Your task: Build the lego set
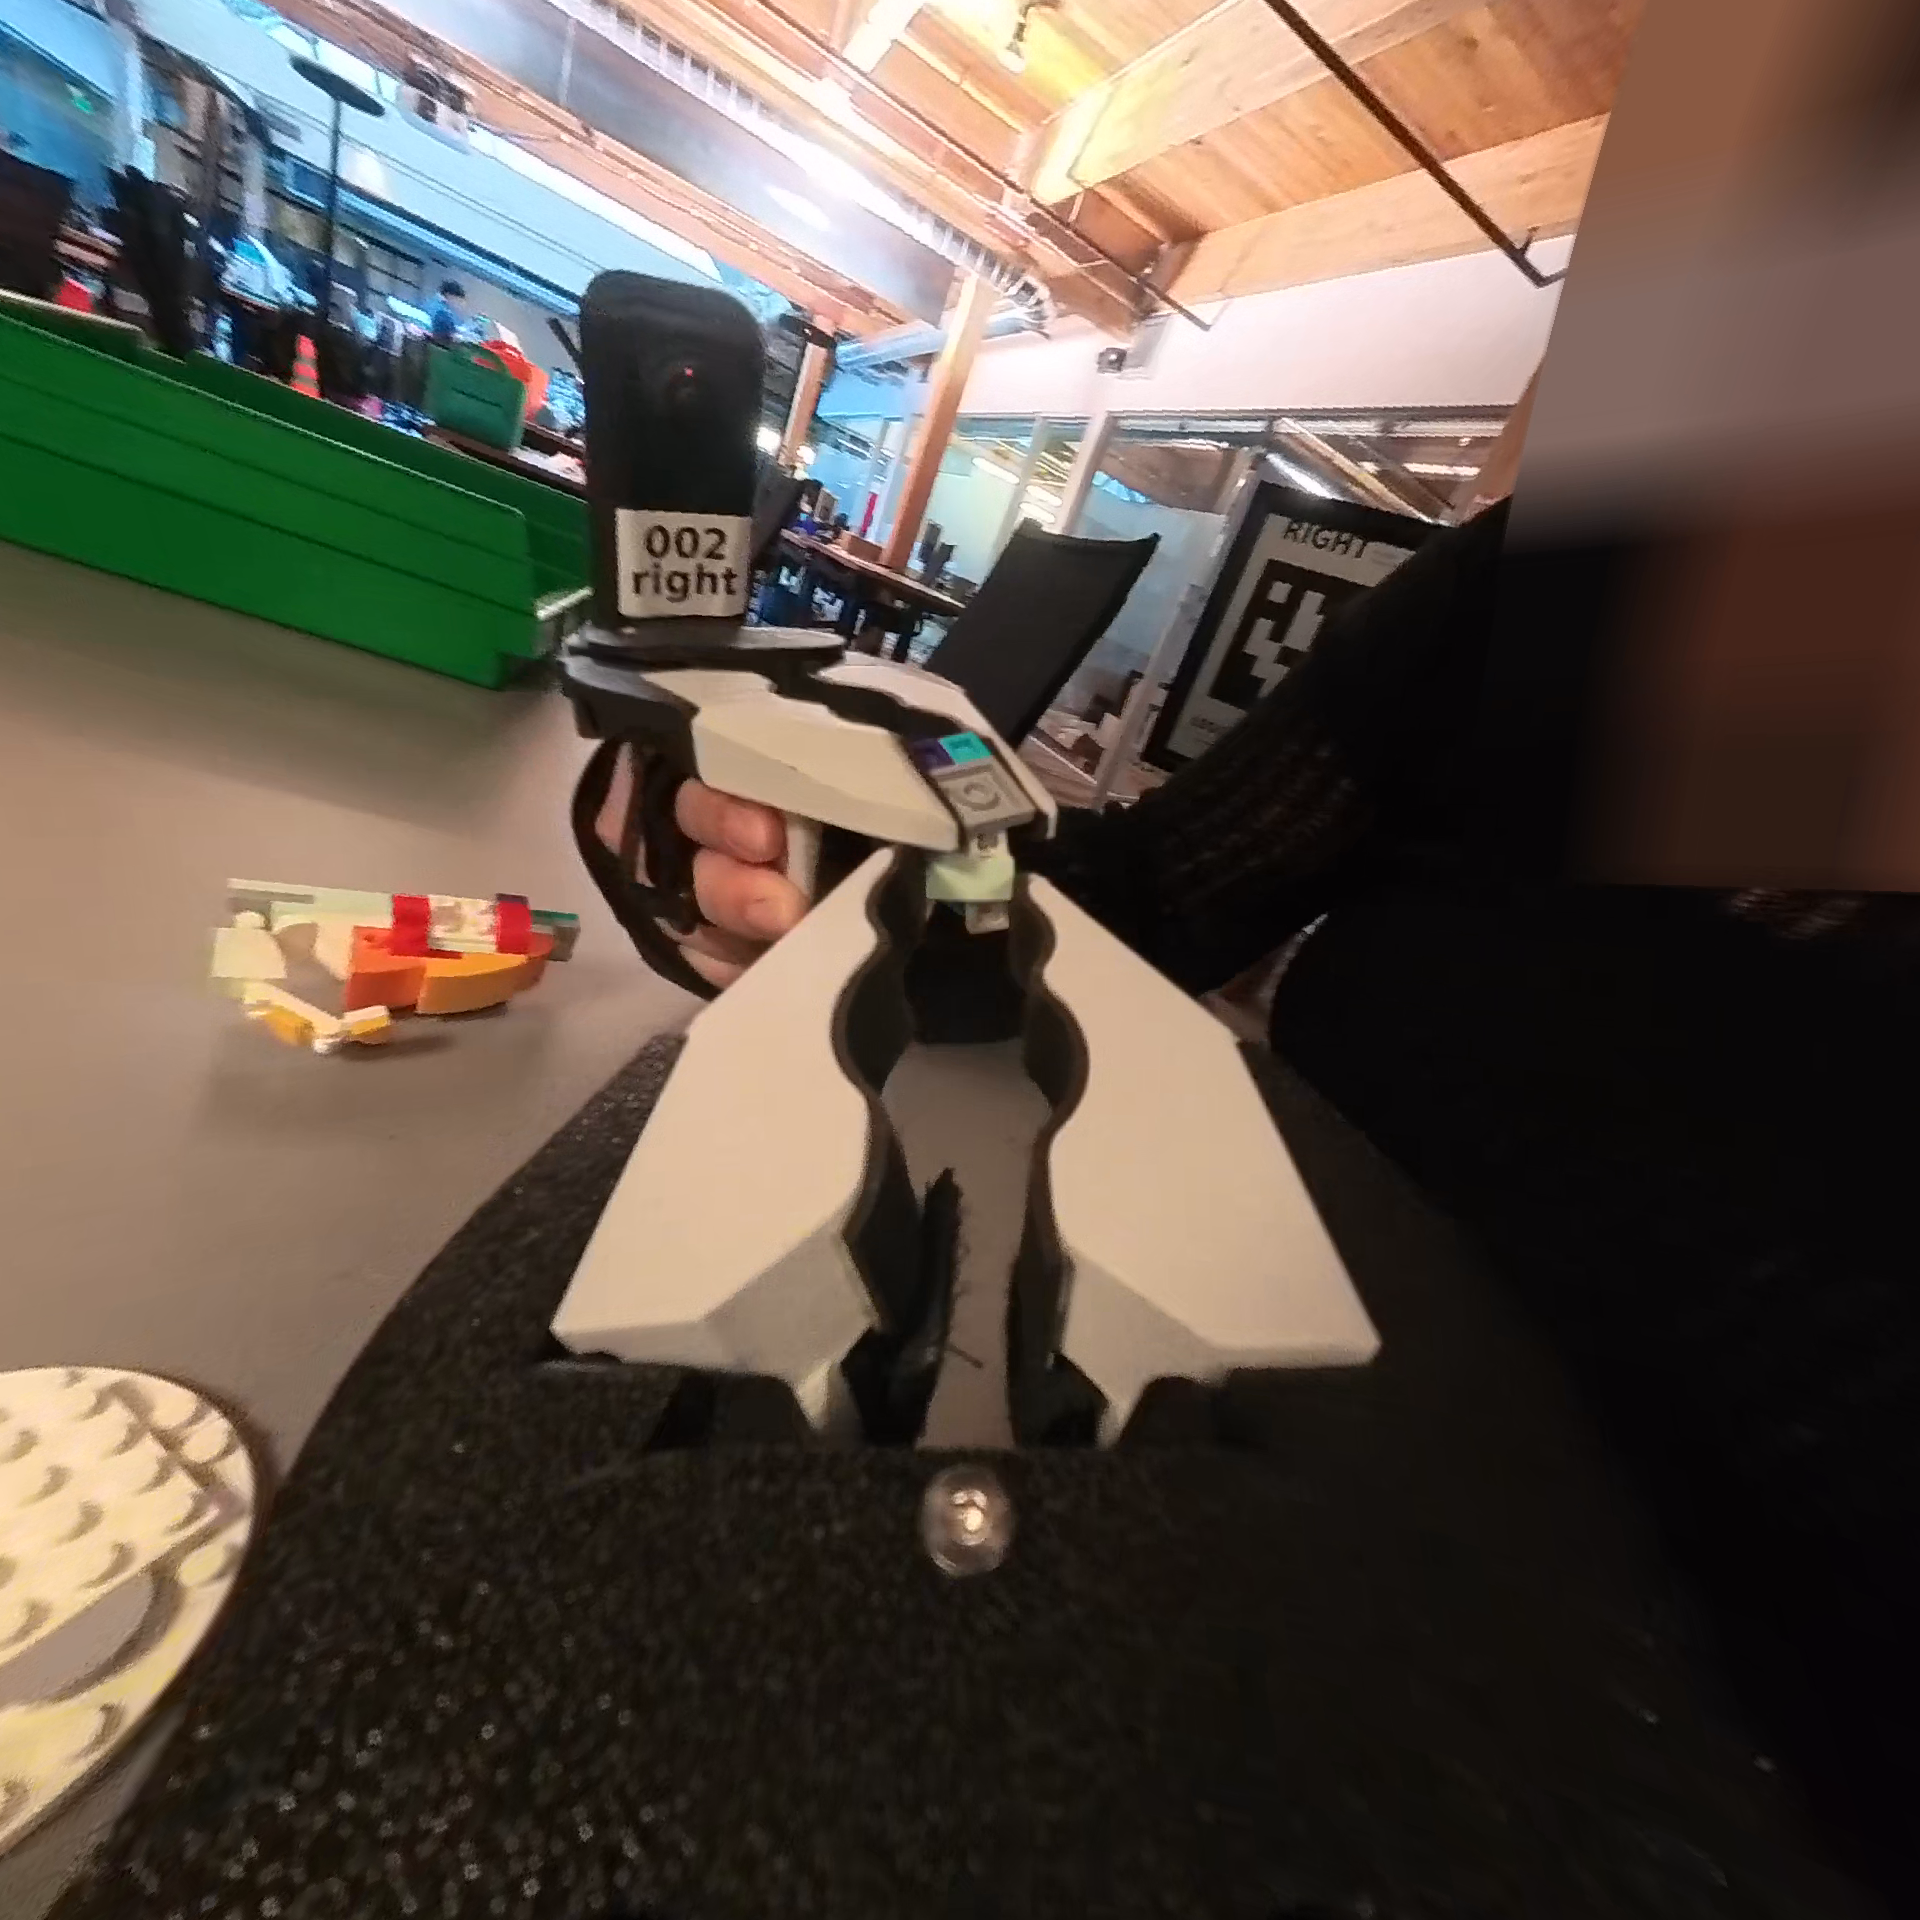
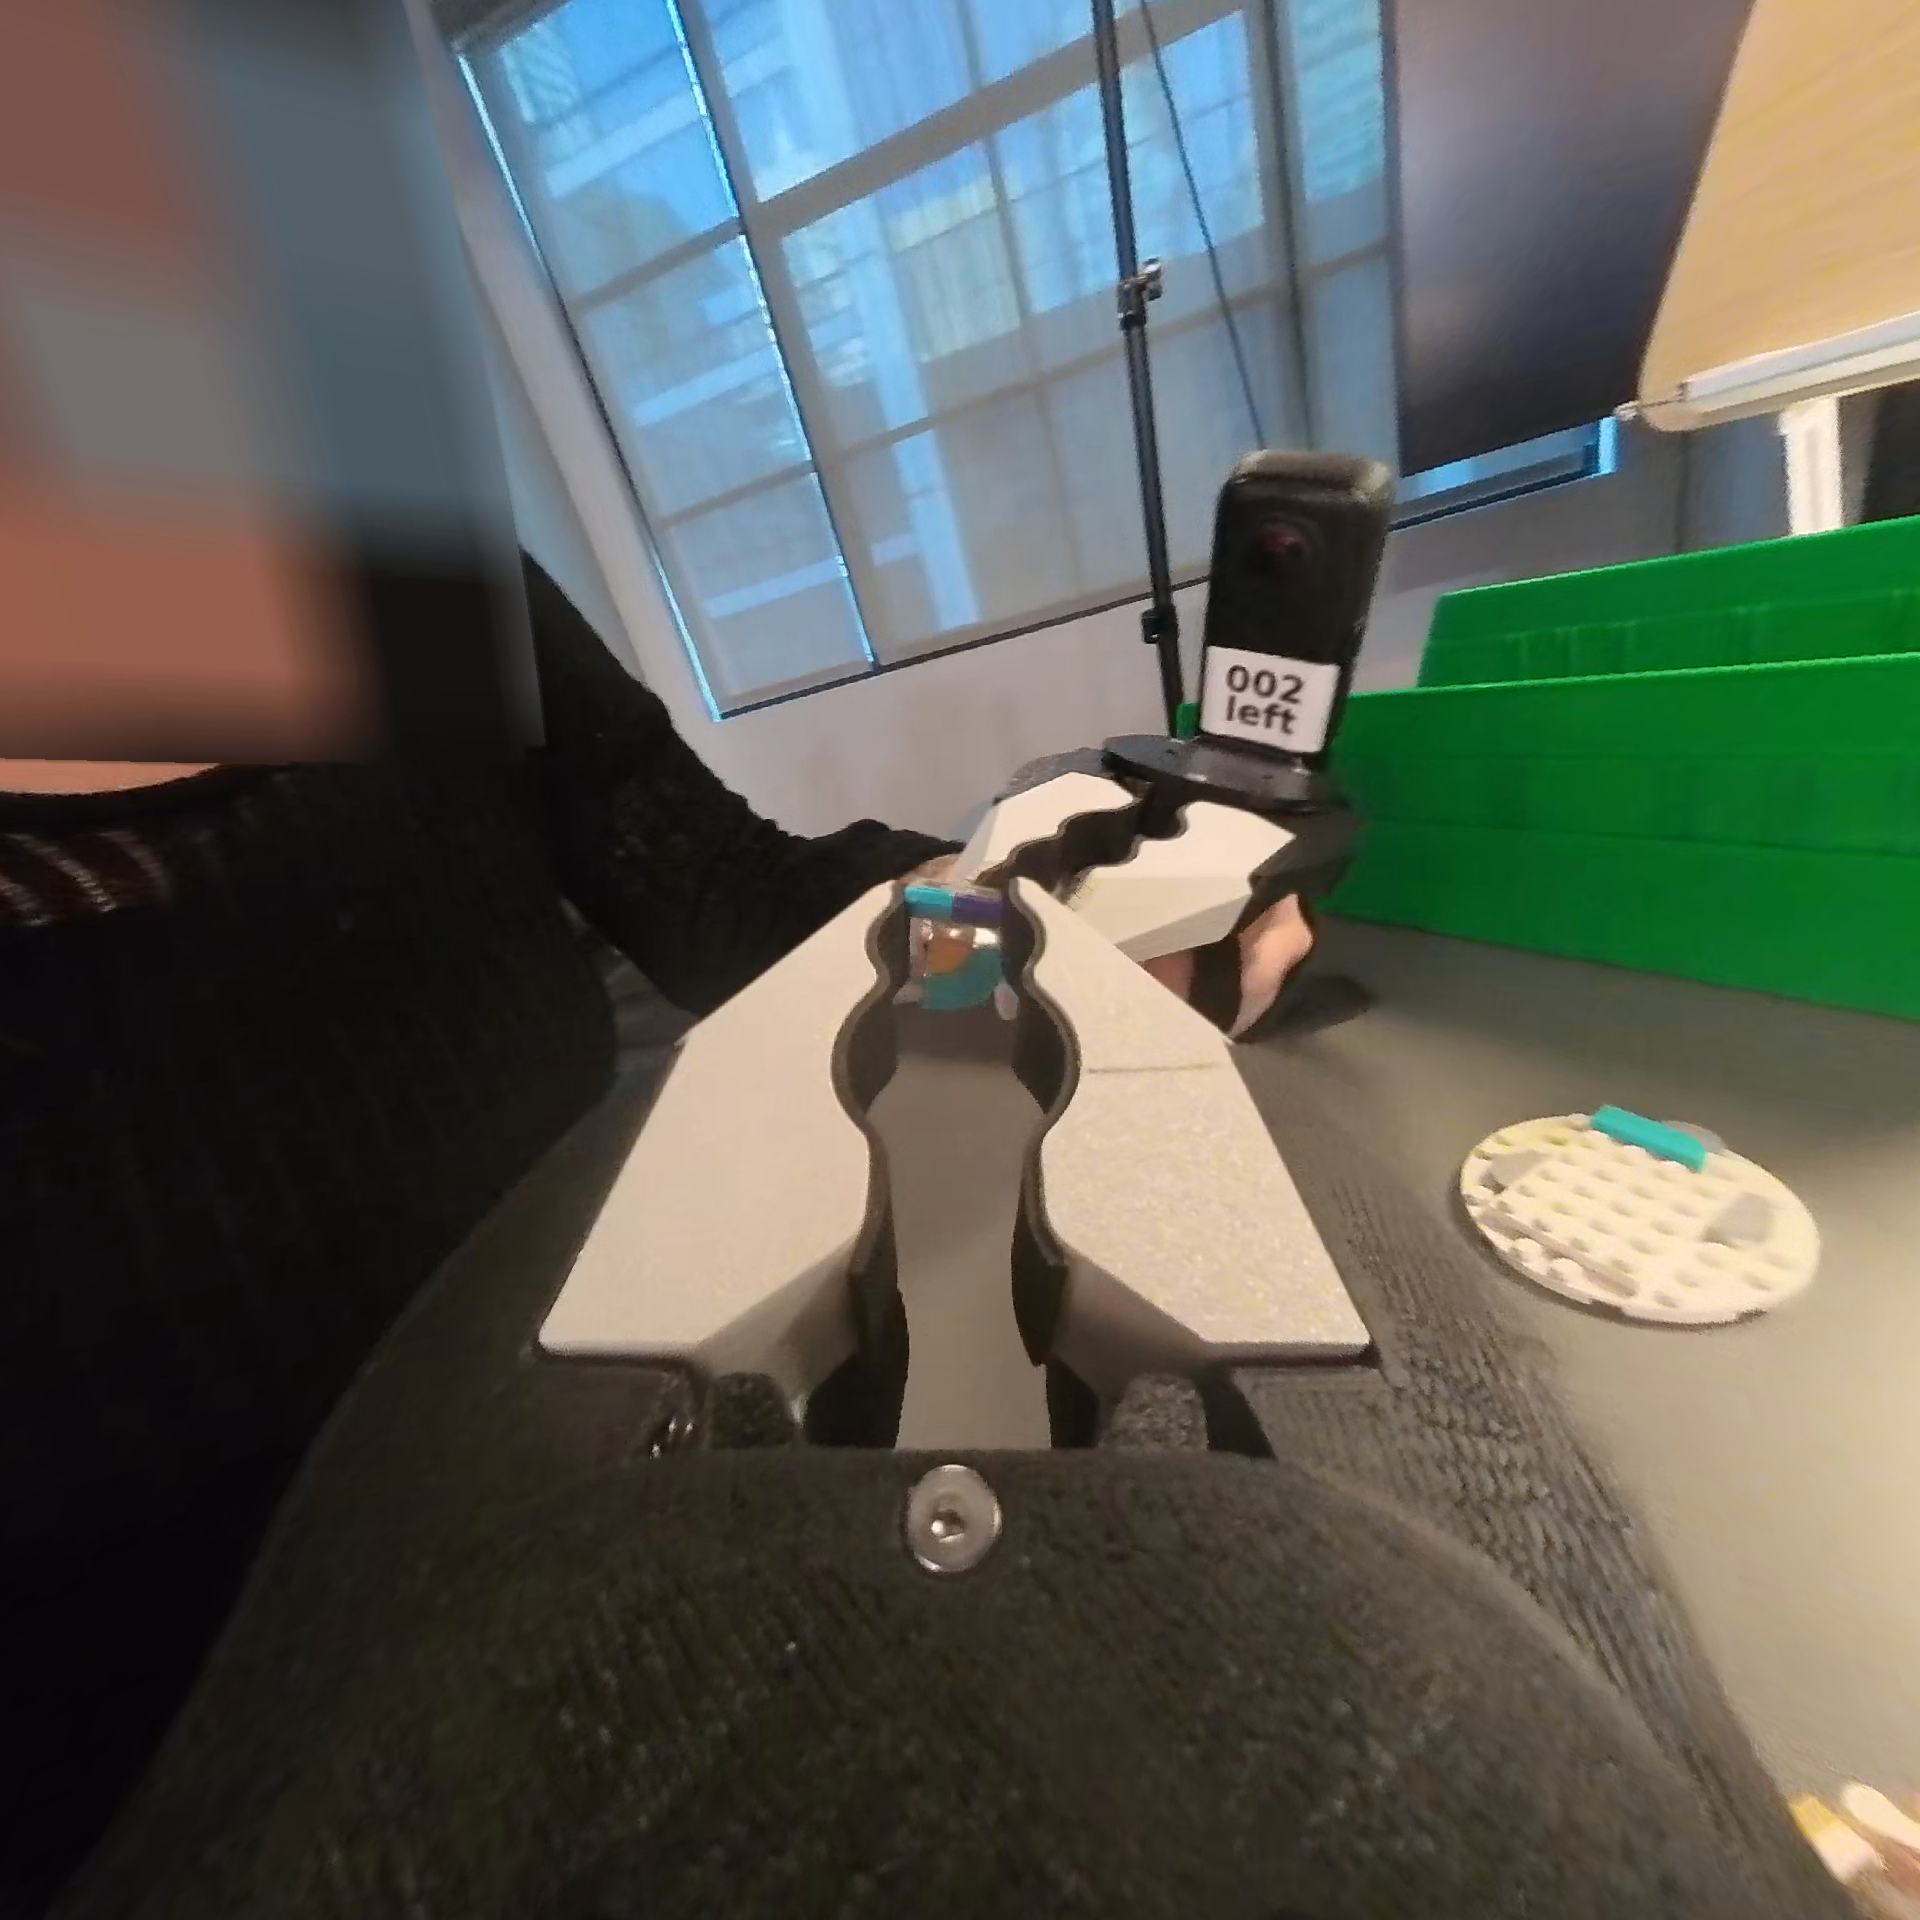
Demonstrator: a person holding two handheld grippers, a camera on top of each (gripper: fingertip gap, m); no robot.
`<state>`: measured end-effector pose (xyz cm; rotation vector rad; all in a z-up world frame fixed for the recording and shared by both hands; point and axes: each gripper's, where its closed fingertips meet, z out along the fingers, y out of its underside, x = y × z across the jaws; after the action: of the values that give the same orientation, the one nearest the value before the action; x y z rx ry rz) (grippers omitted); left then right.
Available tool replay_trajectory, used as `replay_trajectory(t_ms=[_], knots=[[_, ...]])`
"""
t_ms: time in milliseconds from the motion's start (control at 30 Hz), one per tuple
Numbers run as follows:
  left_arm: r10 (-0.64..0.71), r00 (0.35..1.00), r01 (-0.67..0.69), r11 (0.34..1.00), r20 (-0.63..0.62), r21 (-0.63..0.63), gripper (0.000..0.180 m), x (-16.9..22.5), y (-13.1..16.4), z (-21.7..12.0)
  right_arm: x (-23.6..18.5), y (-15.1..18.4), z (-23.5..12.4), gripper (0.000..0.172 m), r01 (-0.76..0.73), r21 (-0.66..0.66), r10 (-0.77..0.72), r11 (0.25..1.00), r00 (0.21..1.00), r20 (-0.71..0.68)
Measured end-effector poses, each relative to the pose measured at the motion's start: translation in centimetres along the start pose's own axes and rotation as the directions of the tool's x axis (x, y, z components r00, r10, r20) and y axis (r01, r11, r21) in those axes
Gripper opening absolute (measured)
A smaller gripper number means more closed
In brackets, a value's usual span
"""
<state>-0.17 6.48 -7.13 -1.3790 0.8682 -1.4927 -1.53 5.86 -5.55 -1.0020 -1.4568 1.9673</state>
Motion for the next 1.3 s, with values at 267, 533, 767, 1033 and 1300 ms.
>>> replay_trajectory(t_ms=[267, 533, 767, 1033, 1300], knots=[[-0.047, 0.997, 0.05, 0.998, -0.053, 0.043, 0.012, 0.5, -0.6, -0.1, -0.1, -0.9, -0.4, 0.014, -0.062, 0.069, 0.059, 0.996, 0.997, 0.043], [0.161, 0.955, -0.19, 0.977, 0.251, 0.097, 0.012, -0.6, -5.2, -2.3, 2.7, -4.3, -3.2, 0.015, 0.114, 0.232, -0.066, 0.966, 0.976, -0.205], [0.238, 0.098, -0.1, 0.968, 0.966, -0.228, 0.013, -4.6, -10.4, -20.5, 4.7, -4.4, -3.7, 0.014, 0.151, 0.234, -0.068, 0.96, 0.942, -0.328], [0.207, 0.071, 0.517, 0.829, 0.976, -0.214, 0.013, -7.6, -1.9, -29.1, 5.4, -3.4, -3.1, 0.014, 0.113, 0.203, -0.038, 0.973, 0.938, -0.343], [0.112, 0.02, 0.717, 0.691, 0.994, -0.092, 0.022, -10.7, 1.7, -32.7, 5.5, -3.4, -3.1, 0.014, 0.11, 0.198, -0.036, 0.974, 0.937, -0.348]])
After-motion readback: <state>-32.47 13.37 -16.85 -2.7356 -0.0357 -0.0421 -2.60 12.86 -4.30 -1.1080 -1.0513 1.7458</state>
